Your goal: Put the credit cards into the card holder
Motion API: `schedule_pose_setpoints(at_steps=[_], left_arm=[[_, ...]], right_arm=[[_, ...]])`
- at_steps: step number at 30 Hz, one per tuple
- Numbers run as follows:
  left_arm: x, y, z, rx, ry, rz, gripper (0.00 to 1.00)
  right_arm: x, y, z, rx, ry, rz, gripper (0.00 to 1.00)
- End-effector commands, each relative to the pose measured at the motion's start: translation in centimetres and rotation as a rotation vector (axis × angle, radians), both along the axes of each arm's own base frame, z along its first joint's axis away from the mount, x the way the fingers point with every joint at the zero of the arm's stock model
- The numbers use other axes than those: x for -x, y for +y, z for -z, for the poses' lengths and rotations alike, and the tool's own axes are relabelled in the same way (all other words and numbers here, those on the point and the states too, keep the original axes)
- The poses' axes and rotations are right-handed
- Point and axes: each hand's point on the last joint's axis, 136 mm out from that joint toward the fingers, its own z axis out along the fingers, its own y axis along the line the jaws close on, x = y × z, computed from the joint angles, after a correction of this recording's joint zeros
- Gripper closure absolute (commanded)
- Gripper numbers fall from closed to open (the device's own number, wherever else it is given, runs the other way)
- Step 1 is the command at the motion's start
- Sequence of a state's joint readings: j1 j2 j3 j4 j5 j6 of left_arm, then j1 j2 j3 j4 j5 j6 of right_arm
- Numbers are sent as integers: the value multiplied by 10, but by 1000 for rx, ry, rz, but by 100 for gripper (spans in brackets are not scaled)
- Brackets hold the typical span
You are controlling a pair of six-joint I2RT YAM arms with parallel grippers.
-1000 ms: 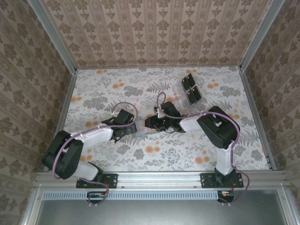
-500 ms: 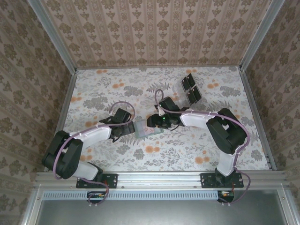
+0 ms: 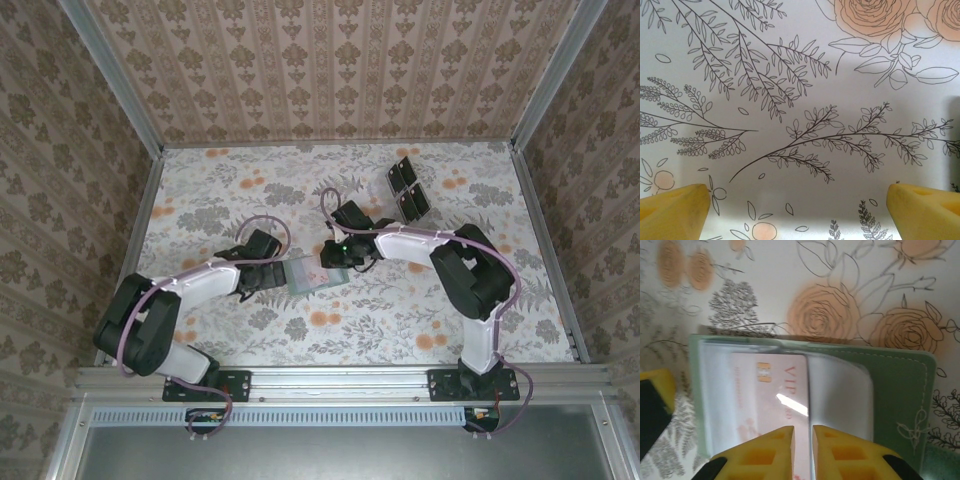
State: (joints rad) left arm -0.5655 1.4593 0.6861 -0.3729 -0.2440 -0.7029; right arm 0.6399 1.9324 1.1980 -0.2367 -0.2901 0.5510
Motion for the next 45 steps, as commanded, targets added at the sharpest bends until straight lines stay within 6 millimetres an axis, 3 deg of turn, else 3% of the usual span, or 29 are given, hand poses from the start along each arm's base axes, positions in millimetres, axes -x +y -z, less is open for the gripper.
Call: schedule_pose_setpoints(at_steps=[1,10,30,35,40,45], left_arm=[[-6,4,-3,-57,11,25,0],[-10,0,6,-88,56,59,0],[-9,-9,20,-68,70,87,0],[-11,-10,16,-62,59,90,0],[-14,-3,-1,-35,22,64,0],[-14,11,-17,15,-18,6,0]], right_arm=[[1,-5,10,62,15,-5,83],[8,3,18,75,31,-28,86],[19,54,8,-6,50,-91,87],[17,56,-7,-20,23,-94,85],[14,47,-29,-27,-29,-74,77],[12,43,-34,-18,-49,-64,78]])
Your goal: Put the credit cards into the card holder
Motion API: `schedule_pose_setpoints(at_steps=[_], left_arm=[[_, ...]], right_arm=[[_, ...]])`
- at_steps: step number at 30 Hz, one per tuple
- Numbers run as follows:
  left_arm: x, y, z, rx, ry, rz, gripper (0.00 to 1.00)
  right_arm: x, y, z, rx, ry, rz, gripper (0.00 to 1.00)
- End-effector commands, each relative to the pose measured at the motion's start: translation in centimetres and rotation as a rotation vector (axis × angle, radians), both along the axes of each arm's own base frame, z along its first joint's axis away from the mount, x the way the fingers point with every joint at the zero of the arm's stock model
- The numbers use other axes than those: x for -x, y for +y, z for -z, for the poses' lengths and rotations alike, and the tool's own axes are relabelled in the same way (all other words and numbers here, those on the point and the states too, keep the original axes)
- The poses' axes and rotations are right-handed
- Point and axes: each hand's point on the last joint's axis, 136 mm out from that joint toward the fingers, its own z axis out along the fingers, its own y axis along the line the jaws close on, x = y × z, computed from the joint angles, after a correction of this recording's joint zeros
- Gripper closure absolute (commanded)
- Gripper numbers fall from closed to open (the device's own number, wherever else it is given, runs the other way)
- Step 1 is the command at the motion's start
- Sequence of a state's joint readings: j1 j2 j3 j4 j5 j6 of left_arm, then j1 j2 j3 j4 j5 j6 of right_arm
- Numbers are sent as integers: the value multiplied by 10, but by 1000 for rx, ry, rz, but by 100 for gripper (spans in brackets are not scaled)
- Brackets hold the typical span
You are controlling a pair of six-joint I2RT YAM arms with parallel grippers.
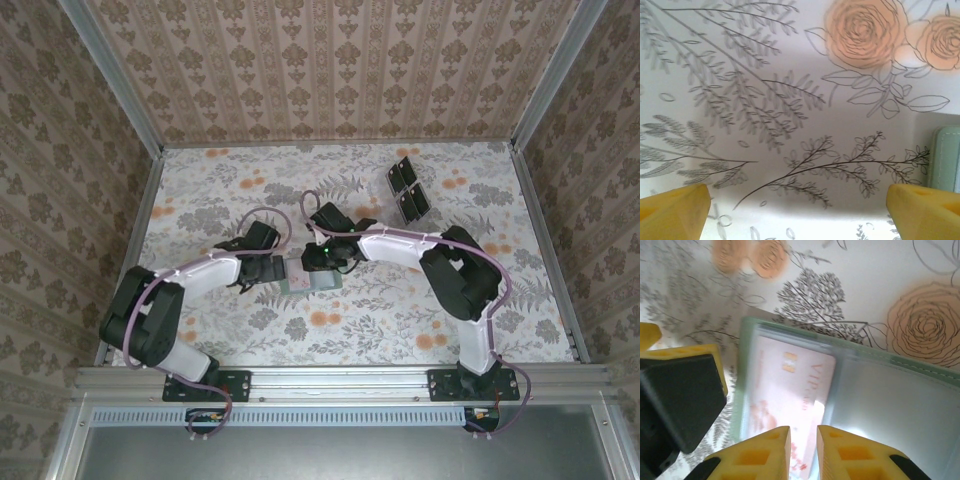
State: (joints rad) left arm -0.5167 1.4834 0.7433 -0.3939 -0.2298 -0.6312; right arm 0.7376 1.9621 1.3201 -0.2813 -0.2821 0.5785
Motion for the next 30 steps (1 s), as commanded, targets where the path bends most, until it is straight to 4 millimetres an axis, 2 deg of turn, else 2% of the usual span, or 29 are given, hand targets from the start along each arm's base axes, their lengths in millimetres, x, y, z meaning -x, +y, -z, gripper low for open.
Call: schedule_pose_setpoints(at_steps=[1,4,15,23,30], left_arm=[[2,10,-10,32,-20,-26,0],[4,16,-12,35,-23,-39,0],[6,15,-9,45,-16,-34,0],[5,13,-7,52,-15,-31,0],[6,12,-7,59,-15,-25,0]], right_arm=[[1,-5,-10,13,-22,7,79],[0,-3,-3,16,-10,8,80],[3,4,19,23,32,9,82],[8,14,24,19,48,-8,79],[11,25,19,8,46,-29,79]])
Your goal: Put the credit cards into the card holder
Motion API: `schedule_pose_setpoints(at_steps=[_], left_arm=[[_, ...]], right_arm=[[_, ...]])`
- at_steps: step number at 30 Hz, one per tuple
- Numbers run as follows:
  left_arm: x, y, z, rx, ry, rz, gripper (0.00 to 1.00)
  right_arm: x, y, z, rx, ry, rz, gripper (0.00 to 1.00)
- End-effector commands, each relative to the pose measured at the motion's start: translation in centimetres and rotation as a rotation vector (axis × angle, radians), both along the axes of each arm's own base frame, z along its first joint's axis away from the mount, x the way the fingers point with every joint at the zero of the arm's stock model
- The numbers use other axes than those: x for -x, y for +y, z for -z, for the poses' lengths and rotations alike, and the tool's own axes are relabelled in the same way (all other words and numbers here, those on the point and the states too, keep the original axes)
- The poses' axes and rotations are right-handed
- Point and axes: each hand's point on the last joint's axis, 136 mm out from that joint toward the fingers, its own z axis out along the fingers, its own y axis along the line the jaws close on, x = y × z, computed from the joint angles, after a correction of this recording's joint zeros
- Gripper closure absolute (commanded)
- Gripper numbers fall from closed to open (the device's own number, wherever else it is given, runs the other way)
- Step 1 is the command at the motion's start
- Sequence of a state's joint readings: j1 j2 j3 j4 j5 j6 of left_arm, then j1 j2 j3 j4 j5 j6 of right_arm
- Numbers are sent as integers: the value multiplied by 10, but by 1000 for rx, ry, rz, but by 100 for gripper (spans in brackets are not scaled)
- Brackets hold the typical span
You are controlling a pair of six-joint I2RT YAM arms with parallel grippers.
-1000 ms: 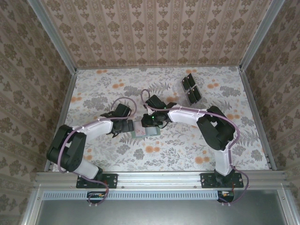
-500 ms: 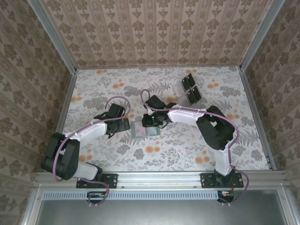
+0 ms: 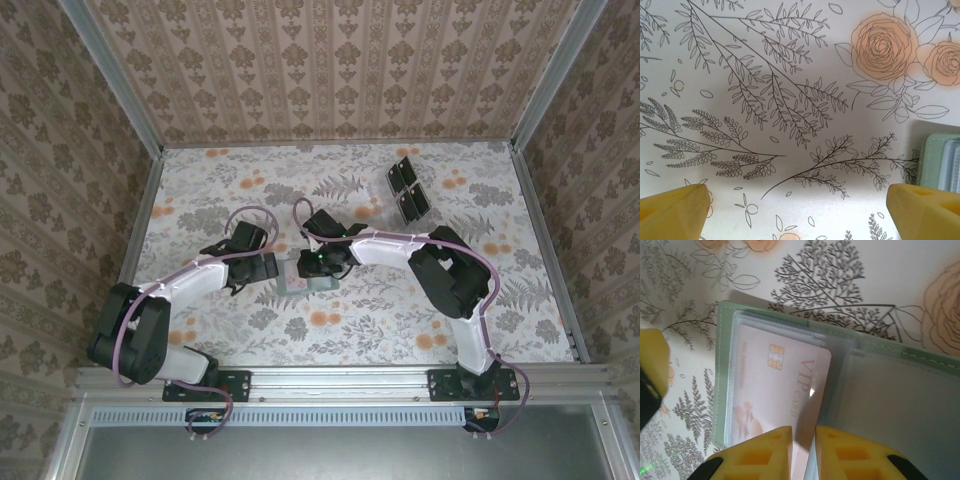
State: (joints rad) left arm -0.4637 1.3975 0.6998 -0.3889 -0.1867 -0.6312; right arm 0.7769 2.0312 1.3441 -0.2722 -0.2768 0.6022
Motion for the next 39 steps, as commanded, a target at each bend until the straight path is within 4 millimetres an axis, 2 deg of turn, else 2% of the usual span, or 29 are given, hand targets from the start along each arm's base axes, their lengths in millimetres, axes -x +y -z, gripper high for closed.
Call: schedule_pose_setpoints(at_steps=[1,7,16,24,28,36,39], left_arm=[[3,0,3,0,8,14,0],[2,-2,0,13,1,22,0],[-4,-9,-5,33,-3,35,0],[-11,-19,-10,78,-33,50,0],[-15,-30,-10,131,-59,71,0],[-20,-56,-4,262,-78,103,0],[-22,-60,-5,275,-88,100,0]], right_arm=[[1,9,-5,-16,10,-11,78],[0,8,-24,-36,-21,0,76],[0,5,-54,-77,-68,15,59],[-4,-8,-85,-80,-138,37,48],[-10,-27,-90,-46,-172,72,45],[-19,-100,-81,206,-263,146,39],[-20,-117,-75,261,-266,153,38]])
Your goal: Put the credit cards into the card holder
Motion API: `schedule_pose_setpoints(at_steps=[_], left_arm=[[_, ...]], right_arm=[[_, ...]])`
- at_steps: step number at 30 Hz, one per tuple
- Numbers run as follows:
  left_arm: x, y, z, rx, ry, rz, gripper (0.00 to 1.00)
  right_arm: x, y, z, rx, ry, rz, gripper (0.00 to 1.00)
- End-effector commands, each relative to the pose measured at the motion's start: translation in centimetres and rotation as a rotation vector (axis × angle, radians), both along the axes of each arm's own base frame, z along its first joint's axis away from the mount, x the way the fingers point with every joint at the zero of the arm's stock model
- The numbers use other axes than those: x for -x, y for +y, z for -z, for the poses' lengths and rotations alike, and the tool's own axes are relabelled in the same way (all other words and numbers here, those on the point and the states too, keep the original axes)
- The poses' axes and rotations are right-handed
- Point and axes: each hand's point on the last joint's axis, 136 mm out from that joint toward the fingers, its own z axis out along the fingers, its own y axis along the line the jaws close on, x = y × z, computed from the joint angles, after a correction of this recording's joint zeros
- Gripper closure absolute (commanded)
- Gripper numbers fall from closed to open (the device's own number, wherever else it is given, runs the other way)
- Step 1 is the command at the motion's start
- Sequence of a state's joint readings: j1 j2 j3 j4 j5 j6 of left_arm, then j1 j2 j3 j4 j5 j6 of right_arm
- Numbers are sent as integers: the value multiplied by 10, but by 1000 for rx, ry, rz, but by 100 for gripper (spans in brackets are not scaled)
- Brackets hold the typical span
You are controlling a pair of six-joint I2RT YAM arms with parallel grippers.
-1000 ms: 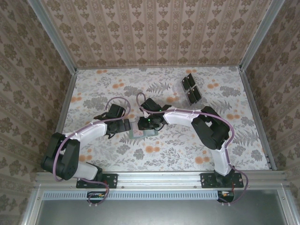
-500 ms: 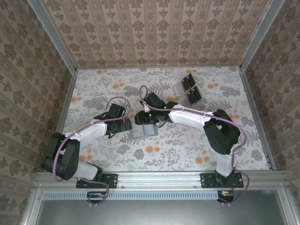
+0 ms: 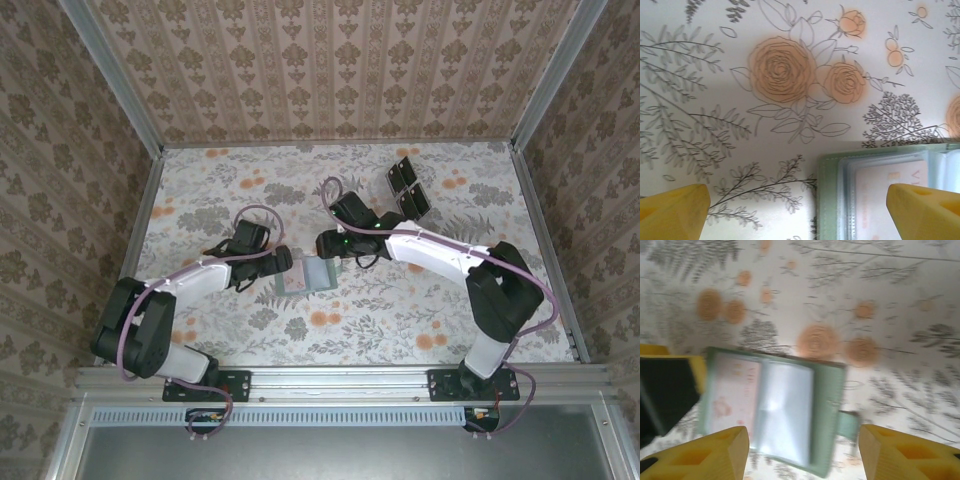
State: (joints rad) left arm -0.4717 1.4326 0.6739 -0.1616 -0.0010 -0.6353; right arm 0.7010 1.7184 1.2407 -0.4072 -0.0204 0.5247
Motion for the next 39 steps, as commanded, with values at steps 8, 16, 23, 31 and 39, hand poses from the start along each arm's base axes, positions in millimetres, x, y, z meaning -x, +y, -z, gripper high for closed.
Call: schedule_pose_setpoints(at_steps=[8,16,23,31,39], left_arm=[[-2,-14,0,60,-15,9,0],[-3,-17,0,70,-20,19,0],[-3,-24,-1,95,-31,40,0],[-2,-38,6,129,-32,79,0],[2,-51,12,146,-26,99,0]], right_arm=[[4,-31,28,119,39,14,40],[7,-25,53,119,89,9,47],[10,-28,69,127,118,9,83],[16,-28,75,102,142,13,100],[20,-28,78,64,157,24,100]])
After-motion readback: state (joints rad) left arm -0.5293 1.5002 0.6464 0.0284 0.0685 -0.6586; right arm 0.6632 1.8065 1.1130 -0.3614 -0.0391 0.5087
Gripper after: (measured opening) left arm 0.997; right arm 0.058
